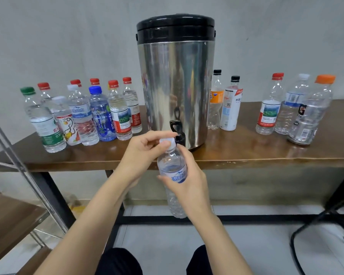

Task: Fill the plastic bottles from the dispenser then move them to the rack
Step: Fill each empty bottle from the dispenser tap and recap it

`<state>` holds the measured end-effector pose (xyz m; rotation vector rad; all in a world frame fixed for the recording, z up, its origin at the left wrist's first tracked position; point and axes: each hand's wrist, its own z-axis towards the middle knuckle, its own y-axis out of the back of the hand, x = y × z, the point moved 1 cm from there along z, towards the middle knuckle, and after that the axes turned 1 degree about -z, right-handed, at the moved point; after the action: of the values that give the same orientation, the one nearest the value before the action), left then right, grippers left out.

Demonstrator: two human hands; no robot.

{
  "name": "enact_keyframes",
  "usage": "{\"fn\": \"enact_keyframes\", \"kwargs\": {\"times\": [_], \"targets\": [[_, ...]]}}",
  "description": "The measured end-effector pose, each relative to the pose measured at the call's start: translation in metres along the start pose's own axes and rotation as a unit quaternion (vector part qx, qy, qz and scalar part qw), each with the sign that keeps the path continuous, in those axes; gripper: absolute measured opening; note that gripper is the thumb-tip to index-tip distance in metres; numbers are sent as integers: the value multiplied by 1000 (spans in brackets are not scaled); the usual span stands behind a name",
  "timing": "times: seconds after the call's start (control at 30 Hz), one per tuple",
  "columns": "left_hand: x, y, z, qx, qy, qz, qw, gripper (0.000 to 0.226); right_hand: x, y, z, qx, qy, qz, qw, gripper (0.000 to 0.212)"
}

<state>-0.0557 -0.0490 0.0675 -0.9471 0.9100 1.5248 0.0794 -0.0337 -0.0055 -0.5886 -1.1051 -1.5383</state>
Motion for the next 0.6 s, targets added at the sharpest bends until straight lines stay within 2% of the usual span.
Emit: {"fn": "enact_keyframes", "kwargs": {"times": [0.13, 0.2, 0.3, 0.33, 0.5, 0.6], "targets": [[8, -7, -3, -104, -34, 43, 993, 18, 0, -7, -2, 1, 3, -40, 999, 84], [10, -7, -4, -86, -40, 70, 993, 12, -1, -8, -3, 5, -10, -24, 1000, 82], [13, -2, -8, 6, -4, 24, 1000, 30, -3, -6, -2, 3, -28, 6, 1000, 83], [13, 1, -9, 16, 8, -1, 1000, 32, -2, -6, -2, 5, -27, 7, 1000, 83], [10, 11, -7, -78, 10, 9, 997, 15, -1, -16, -2, 26, -18, -3, 999, 85], [13, 13, -7, -62, -17, 51, 997, 18, -3, -19, -2, 30, -22, -5, 999, 87]]}}
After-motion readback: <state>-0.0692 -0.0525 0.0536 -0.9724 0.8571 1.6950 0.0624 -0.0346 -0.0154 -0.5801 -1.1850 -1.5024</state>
